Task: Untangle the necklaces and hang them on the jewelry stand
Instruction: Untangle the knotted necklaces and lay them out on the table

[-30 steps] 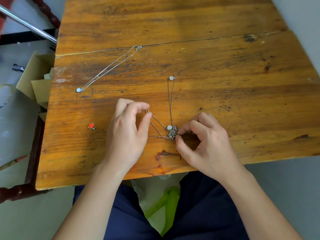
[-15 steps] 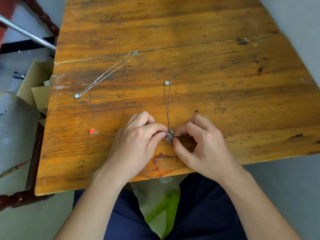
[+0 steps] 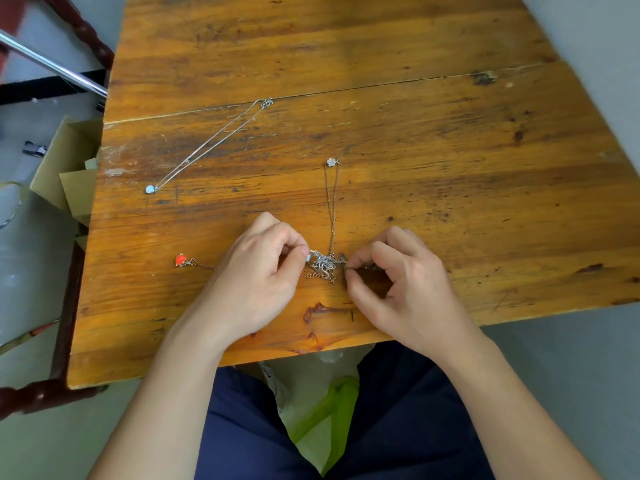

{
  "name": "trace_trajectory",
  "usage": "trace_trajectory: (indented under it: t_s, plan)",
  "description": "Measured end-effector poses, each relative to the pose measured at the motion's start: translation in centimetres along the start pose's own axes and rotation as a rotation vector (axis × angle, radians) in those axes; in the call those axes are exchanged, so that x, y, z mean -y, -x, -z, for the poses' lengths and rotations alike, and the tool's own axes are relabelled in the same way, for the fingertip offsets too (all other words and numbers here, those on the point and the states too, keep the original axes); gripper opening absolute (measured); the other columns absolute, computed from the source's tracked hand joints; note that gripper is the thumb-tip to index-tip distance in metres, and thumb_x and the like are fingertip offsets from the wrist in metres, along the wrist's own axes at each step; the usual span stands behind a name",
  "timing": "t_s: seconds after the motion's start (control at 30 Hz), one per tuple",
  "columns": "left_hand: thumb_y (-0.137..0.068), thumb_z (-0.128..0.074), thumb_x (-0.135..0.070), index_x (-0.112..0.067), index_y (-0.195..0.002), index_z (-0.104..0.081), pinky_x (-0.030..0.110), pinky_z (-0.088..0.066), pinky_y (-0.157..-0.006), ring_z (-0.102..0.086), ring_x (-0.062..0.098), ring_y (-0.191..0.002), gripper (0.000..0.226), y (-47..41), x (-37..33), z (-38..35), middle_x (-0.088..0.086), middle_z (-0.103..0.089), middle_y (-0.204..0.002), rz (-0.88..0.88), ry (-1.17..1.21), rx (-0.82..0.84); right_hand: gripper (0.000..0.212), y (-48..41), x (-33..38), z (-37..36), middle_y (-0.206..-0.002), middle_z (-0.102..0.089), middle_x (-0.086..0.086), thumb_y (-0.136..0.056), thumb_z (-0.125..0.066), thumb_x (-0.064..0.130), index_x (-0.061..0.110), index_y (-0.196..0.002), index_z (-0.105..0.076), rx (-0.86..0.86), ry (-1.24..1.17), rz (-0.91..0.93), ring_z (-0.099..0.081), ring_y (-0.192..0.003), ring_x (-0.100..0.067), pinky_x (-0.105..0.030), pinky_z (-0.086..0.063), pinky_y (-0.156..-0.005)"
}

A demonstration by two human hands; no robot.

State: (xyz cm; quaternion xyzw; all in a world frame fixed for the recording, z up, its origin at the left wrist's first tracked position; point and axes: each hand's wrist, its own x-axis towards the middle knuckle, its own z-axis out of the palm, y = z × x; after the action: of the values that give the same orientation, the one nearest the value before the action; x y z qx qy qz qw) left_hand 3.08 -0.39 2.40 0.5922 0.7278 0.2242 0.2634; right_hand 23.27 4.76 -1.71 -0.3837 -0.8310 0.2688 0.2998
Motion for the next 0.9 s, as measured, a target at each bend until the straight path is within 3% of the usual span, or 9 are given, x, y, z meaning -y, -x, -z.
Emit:
trace_trajectory:
  t_s: [0.23,0.47,0.6,0.73,0.9]
  plan:
    - [-0.098,-0.052,-0.026,-0.024,-0.094,-0.063,0.015,-0.038,-0.070,-0.050,-0.003,-0.087,0.012,-0.7,0.2,-0.1,-0.013,-0.050,-0.095,0.016,-0.052,-0.101,0.005,0.0,0.3,-0.2,-0.087,-0.057,0.001,-0.089,-0.071,0.018,0.015,-0.092,-0.073,-0.029,0.012,-0.003,-0.056,-0.084,-0.017,-0.030,-0.048,-0.077]
    - [-0.096,-0.056,-0.027,-0.021,-0.104,-0.065,0.017,-0.042,-0.068,-0.053,0.003,-0.078,0.013,-0.5,0.2,-0.7,-0.009,-0.050,-0.095,-0.003,-0.048,-0.230,0.027,0.2,0.1,-0.5,-0.098,-0.057,-0.004,-0.094,-0.067,0.018,0.008,-0.118,-0.072,-0.090,0.099,-0.015,-0.057,-0.095,-0.021,-0.033,-0.051,-0.082]
    - [-0.095,-0.060,-0.024,-0.015,-0.108,-0.065,0.012,-0.040,-0.070,-0.056,0.009,-0.079,0.016,1.5,-0.2,-1.5,-0.006,-0.054,-0.101,-0.040,-0.020,-0.331,0.032,0.2,0.2,-0.4,-0.103,-0.057,-0.006,-0.093,-0.067,0.020,0.007,-0.122,-0.070,-0.103,0.115,-0.027,-0.056,-0.098,-0.023,-0.037,-0.050,-0.084]
    - [-0.089,-0.062,-0.017,-0.010,-0.102,-0.068,0.026,-0.043,-0.085,-0.054,0.019,-0.097,0.016,3.7,-0.1,-2.5,0.001,-0.058,-0.104,-0.102,-0.149,-0.368,0.026,0.2,0.3,-0.2,-0.105,-0.058,-0.007,-0.091,-0.067,0.018,0.009,-0.115,-0.072,-0.127,0.115,-0.035,-0.057,-0.099,-0.023,-0.039,-0.049,-0.086]
    - [-0.086,-0.065,-0.027,-0.013,-0.103,-0.069,0.037,-0.043,-0.089,-0.053,0.023,-0.103,0.022,5.5,0.4,-2.6,0.001,-0.060,-0.108,-0.050,-0.251,-0.403,0.019,0.3,0.4,-0.2,-0.103,-0.060,-0.006,-0.091,-0.067,0.019,0.011,-0.106,-0.073,-0.119,0.124,-0.028,-0.057,-0.096,-0.025,-0.042,-0.049,-0.082]
